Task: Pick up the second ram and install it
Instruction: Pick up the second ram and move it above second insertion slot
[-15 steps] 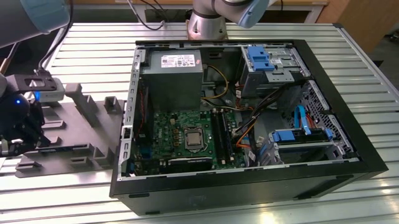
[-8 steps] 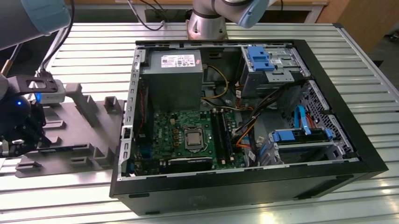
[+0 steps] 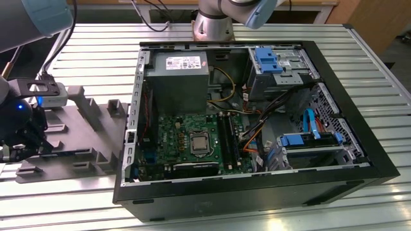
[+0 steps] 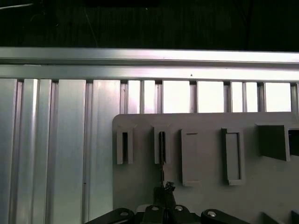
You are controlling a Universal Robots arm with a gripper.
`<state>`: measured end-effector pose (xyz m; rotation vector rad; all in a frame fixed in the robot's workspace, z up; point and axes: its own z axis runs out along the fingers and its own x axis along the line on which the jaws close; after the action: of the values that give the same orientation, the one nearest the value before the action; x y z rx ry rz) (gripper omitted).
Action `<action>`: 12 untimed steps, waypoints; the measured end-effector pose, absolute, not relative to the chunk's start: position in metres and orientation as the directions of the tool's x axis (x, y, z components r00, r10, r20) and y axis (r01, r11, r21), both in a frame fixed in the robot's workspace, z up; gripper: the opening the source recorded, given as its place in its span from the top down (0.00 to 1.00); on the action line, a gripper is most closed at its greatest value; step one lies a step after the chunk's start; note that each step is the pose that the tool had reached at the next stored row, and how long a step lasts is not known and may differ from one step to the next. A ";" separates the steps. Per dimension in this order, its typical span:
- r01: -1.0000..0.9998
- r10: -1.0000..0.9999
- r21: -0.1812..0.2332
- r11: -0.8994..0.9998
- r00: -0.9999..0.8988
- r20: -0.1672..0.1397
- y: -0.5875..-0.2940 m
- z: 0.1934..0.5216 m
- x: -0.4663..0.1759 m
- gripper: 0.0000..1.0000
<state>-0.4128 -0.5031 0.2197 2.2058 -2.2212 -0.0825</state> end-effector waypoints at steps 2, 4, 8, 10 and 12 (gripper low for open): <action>-0.999 -1.000 0.044 0.006 -0.008 -0.030 -0.503 0.220 -0.413 0.89; -0.999 -1.000 0.044 0.006 -0.008 -0.030 -0.503 0.220 -0.413 0.77; -0.999 -1.000 0.045 0.006 -0.008 -0.030 -0.503 0.220 -0.413 0.64; -0.999 -1.000 0.044 0.006 -0.008 -0.030 -0.503 0.219 -0.413 0.64; -0.999 -1.000 0.041 0.006 -0.008 -0.030 -0.503 0.217 -0.413 0.64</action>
<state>-0.4129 -0.5031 0.2170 2.2079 -2.2233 -0.0789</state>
